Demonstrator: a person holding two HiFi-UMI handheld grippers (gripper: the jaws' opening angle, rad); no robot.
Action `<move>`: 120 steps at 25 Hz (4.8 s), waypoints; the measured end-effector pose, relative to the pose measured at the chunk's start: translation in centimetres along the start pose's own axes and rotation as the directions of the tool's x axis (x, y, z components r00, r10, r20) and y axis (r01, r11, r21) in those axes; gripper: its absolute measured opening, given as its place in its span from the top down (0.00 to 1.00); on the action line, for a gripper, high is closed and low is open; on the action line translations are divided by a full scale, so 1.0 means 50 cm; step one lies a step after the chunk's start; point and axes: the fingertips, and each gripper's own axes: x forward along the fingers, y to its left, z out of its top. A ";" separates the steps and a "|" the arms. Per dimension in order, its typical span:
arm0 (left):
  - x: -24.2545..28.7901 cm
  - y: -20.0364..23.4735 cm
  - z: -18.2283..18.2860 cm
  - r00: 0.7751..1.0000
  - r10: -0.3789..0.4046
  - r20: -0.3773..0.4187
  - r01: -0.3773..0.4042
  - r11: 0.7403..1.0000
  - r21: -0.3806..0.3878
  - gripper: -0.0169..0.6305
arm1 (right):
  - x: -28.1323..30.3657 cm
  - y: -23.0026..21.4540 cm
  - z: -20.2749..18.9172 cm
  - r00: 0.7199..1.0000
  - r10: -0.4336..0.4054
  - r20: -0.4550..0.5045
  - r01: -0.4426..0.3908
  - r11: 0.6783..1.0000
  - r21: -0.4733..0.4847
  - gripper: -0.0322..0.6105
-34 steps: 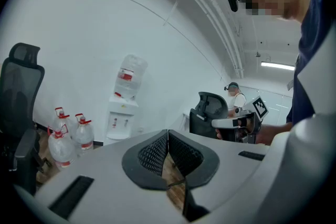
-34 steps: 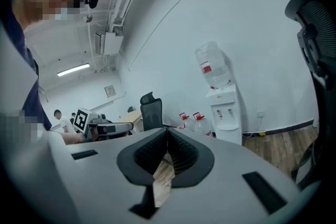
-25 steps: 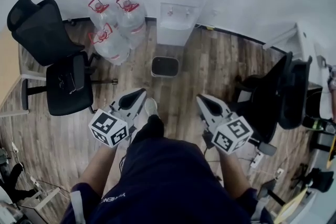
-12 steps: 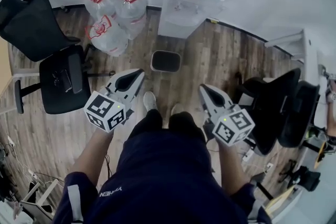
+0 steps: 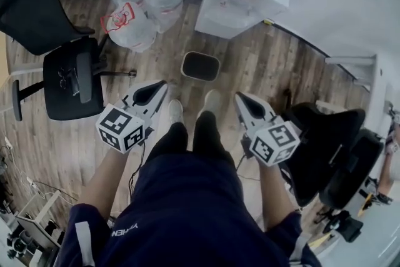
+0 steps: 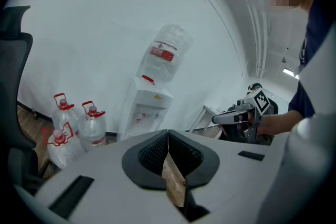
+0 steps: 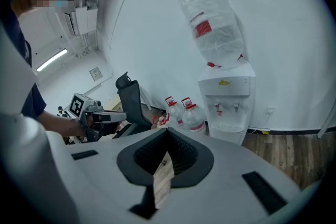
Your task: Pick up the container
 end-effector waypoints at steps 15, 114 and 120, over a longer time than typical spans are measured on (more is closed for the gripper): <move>0.301 0.214 -0.311 0.973 0.110 -0.202 -0.155 0.963 -0.222 0.93 | 0.337 -0.292 -0.188 0.938 -0.005 -0.347 -0.087 0.965 -0.248 0.92; -0.096 -0.064 -0.115 0.940 0.283 -0.188 -0.337 0.852 -0.401 0.78 | -0.023 -0.028 -0.054 0.910 -0.301 -0.284 0.177 0.904 -0.390 0.86; -0.110 -0.069 -0.097 0.946 0.277 -0.167 -0.321 0.870 -0.374 0.78 | -0.033 -0.023 -0.057 0.914 -0.316 -0.255 0.206 0.902 -0.380 0.86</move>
